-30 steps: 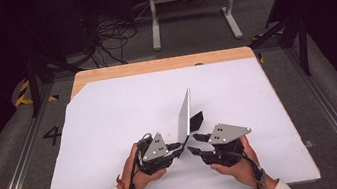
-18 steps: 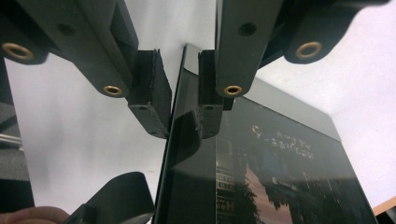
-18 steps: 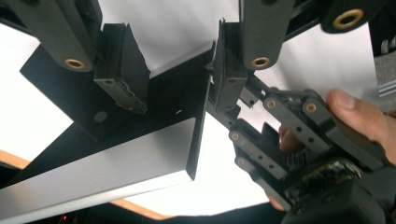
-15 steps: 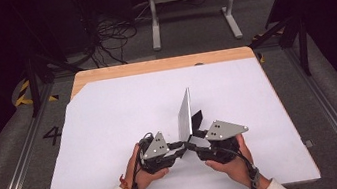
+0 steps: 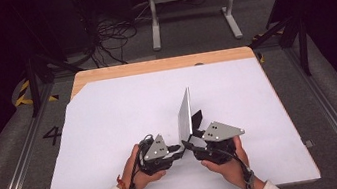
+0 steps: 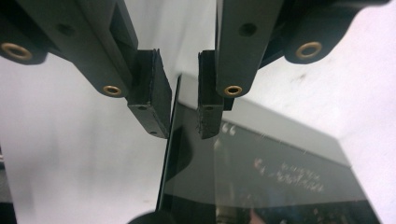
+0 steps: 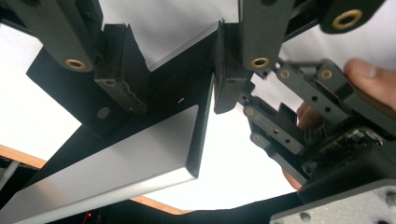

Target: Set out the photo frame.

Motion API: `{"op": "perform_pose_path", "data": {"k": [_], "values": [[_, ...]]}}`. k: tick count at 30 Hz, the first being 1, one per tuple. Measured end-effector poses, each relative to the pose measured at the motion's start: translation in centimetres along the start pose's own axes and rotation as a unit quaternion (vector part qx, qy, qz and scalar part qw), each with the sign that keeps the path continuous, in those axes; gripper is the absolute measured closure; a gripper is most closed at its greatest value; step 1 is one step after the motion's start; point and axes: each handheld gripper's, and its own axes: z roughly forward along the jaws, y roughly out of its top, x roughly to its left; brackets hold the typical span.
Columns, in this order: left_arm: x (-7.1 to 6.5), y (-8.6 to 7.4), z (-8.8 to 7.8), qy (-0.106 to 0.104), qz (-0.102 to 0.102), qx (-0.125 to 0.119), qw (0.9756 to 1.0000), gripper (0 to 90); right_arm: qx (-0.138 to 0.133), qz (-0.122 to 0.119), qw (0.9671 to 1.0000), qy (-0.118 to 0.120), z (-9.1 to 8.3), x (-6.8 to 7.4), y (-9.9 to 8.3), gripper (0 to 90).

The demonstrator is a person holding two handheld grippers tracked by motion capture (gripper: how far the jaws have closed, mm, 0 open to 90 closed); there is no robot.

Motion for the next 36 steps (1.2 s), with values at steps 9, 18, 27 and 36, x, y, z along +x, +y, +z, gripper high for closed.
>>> {"op": "perform_pose_path", "data": {"k": [9, 18, 27, 36], "values": [[0.3, -2.9, -4.7, 0.033, -0.021, 0.011, 0.9992, 71.6, -0.003, 0.016, 0.9998, 0.009, -0.2, -0.3, -0.5, 60.1], [0.8, -5.2, -7.8, 0.072, -0.055, 0.001, 0.9959, 71.6, 0.037, 0.013, 0.9992, -0.011, 2.3, 0.7, -2.2, 56.5], [0.9, -5.1, -6.7, 0.066, -0.051, 0.014, 0.9964, 71.0, 0.041, 0.013, 0.9991, 0.003, 2.0, 0.1, -2.2, 60.8], [1.3, -4.7, -5.9, 0.061, -0.044, 0.018, 0.997, 69.6, 0.042, 0.001, 0.9991, 0.009, 1.0, -0.9, -2.7, 66.0]]}}
